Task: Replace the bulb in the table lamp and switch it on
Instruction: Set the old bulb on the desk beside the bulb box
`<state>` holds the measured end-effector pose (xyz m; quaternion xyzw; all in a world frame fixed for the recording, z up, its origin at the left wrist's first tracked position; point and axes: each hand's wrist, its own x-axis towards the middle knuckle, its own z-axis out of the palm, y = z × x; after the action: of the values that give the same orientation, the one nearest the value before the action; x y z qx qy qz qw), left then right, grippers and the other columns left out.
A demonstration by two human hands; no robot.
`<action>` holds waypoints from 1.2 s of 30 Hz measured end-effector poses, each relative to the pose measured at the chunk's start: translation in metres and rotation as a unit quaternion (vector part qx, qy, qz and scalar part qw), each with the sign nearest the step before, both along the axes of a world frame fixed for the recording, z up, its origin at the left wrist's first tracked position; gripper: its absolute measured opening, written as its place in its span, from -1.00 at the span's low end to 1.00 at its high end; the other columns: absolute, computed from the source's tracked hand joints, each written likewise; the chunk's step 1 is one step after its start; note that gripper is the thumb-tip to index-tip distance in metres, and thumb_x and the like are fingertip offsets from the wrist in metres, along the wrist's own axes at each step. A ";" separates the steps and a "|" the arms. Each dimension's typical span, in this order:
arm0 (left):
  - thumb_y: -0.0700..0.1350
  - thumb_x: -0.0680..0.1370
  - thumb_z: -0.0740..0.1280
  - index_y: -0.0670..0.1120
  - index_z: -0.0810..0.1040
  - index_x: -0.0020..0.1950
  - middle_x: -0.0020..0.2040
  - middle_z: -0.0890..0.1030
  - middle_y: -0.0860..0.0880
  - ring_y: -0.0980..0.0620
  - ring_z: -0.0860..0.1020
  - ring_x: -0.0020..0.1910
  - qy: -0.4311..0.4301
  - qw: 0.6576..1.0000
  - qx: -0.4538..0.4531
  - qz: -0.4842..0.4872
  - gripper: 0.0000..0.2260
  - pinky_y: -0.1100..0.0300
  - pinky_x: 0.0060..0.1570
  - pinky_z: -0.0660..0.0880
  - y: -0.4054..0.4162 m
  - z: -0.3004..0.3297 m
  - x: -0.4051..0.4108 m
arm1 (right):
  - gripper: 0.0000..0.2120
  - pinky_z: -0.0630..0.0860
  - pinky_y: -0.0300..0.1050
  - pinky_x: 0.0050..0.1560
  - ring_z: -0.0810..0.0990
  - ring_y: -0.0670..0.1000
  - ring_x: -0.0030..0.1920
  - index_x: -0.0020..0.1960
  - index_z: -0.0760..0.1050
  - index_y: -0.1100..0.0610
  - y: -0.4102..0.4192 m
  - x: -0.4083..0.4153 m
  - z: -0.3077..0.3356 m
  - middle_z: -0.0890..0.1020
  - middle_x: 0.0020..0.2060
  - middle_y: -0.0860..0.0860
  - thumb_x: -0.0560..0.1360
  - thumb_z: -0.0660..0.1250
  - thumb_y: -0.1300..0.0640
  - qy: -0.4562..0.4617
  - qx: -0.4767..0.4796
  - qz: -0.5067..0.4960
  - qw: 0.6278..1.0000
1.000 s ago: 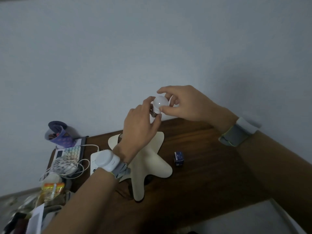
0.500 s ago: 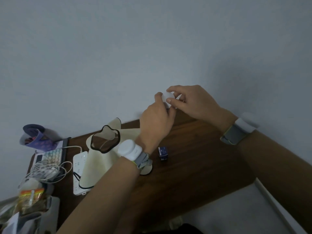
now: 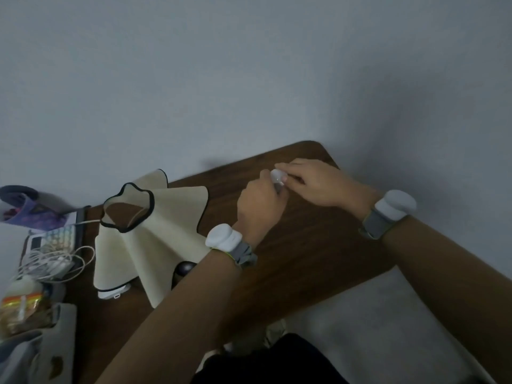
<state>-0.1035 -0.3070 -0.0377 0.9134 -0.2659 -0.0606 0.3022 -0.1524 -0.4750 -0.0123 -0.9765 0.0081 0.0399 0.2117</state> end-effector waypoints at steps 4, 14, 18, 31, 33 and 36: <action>0.06 0.65 0.32 -0.11 0.50 0.21 0.06 0.67 -0.08 -0.10 0.67 -0.02 0.117 0.993 0.019 -0.011 -0.73 -0.04 -0.05 0.64 -0.001 -0.035 -0.008 | -0.37 0.59 0.03 0.17 0.55 0.05 0.23 0.63 0.25 0.05 -0.004 -0.016 -0.037 0.41 0.45 0.01 0.60 0.35 0.07 0.056 -0.034 0.038 0.997; 0.15 0.64 0.31 -0.09 0.49 0.17 0.01 0.63 -0.06 -0.07 0.61 -0.06 0.202 0.976 0.083 0.006 -0.68 0.07 -0.16 0.52 0.006 -0.107 -0.013 | -0.23 0.39 -0.06 -0.03 0.58 0.16 0.27 0.61 0.21 0.03 0.005 -0.017 -0.137 0.42 0.43 0.04 0.50 0.43 -0.13 0.097 -0.055 0.046 0.993; 0.18 0.64 0.29 -0.09 0.49 0.19 0.04 0.63 -0.08 -0.10 0.63 -0.01 0.219 0.970 0.099 0.024 -0.66 -0.01 -0.02 0.59 0.006 -0.123 -0.017 | -0.22 0.42 -0.04 -0.09 0.59 0.16 0.25 0.59 0.21 0.03 0.003 -0.015 -0.167 0.42 0.41 0.03 0.48 0.44 -0.15 0.100 -0.048 0.051 0.993; 0.01 0.63 0.31 -0.18 0.44 0.33 0.25 0.56 -0.18 -0.22 0.58 0.23 0.228 0.908 0.341 -0.090 -0.64 -0.01 0.10 0.52 0.032 -0.180 -0.023 | -0.31 0.61 0.18 -0.02 0.57 0.22 0.19 0.52 0.19 0.12 0.018 -0.001 -0.229 0.35 0.34 0.13 0.52 0.47 0.02 0.200 -0.089 0.029 0.975; -0.01 0.60 0.33 -0.16 0.43 0.33 0.28 0.52 -0.17 -0.20 0.55 0.26 0.190 0.908 0.360 -0.094 -0.63 -0.05 0.15 0.52 0.033 -0.191 -0.029 | -0.30 0.60 0.16 -0.05 0.57 0.22 0.20 0.52 0.19 0.12 0.021 -0.001 -0.233 0.35 0.34 0.13 0.53 0.47 0.01 0.201 -0.093 0.029 0.975; -0.05 0.53 0.40 -0.10 0.44 0.32 0.26 0.50 -0.12 -0.15 0.52 0.23 0.129 0.907 0.391 -0.085 -0.62 -0.03 0.08 0.51 0.033 -0.202 -0.034 | -0.33 0.55 0.10 -0.13 0.58 0.22 0.18 0.51 0.20 0.13 0.021 0.001 -0.238 0.36 0.33 0.13 0.54 0.46 0.01 0.195 -0.106 0.032 0.975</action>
<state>-0.1379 -0.2736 -0.2393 0.9165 -0.2565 -0.3022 -0.0536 -0.1518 -0.4542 -0.2499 -0.9666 0.0225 0.2350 0.0999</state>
